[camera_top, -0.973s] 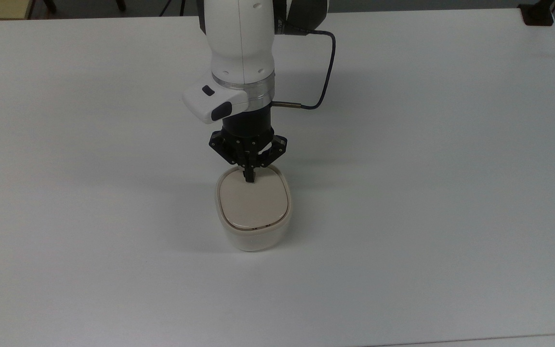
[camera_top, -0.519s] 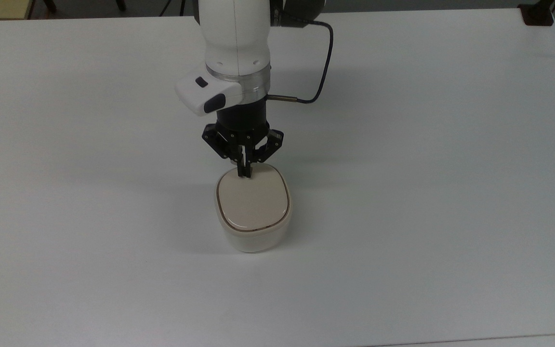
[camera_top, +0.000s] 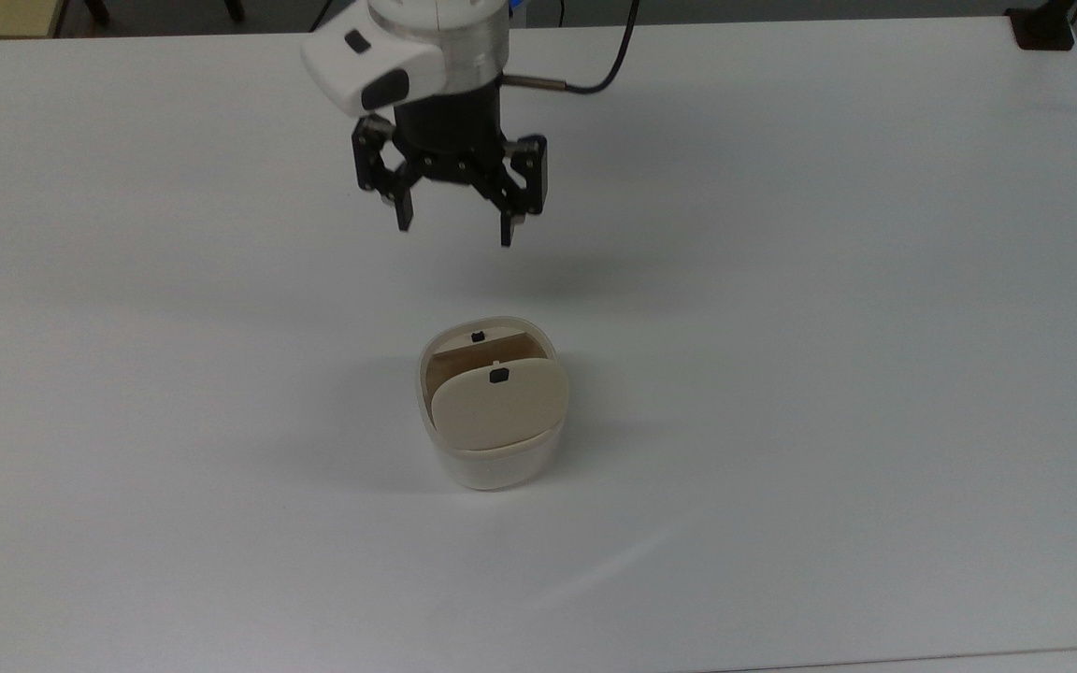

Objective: Open the trash bin

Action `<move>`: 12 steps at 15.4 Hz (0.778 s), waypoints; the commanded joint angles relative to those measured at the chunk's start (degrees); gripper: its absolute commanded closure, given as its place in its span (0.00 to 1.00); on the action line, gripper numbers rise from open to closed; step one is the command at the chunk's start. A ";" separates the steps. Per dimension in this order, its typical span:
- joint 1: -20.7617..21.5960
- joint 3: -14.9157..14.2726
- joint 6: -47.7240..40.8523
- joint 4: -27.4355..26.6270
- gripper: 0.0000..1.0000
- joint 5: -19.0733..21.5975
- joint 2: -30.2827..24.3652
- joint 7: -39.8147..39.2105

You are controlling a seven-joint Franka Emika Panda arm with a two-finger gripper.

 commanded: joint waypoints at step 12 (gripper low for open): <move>-1.69 -0.75 -16.48 -6.30 0.00 3.14 -14.72 -6.98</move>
